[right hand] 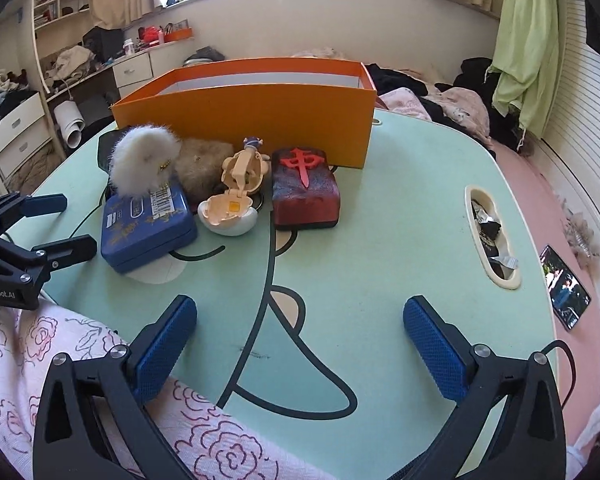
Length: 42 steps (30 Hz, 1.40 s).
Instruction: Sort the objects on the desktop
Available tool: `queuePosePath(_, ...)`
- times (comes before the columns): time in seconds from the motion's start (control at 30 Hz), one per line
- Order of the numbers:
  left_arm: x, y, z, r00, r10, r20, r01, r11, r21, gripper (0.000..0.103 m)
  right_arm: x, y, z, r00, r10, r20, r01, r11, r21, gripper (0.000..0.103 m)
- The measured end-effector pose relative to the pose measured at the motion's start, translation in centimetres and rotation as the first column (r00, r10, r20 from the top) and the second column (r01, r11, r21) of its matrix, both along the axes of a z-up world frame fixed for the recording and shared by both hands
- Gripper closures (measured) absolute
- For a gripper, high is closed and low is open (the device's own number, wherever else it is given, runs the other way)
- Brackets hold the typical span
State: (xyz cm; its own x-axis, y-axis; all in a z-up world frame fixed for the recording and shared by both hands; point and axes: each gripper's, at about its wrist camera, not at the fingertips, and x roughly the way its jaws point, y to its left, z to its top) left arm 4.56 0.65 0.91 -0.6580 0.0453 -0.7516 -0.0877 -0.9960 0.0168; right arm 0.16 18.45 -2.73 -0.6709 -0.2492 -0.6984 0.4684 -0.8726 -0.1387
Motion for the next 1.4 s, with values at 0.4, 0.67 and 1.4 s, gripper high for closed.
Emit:
queuePosePath(0.4, 0.09, 0.02, 0.00, 1.000, 0.000, -0.001, 0.000, 1.000, 0.000, 0.000, -0.04, 0.14, 0.08, 1.000, 0.016, -0.006, -0.016, 1.000, -0.002, 0.000)
queuePosePath(0.67, 0.16, 0.00, 0.01, 1.000, 0.000, -0.001, 0.000, 1.000, 0.000, 0.000, 0.00, 0.10, 0.08, 1.000, 0.019, -0.007, -0.019, 1.000, -0.002, 0.000)
queuePosePath(1.4, 0.34, -0.03, -0.04, 1.000, 0.000, -0.002, 0.000, 1.000, 0.000, 0.000, 0.13, -0.05, 0.10, 1.000, 0.027, -0.009, -0.027, 1.000, -0.003, 0.000)
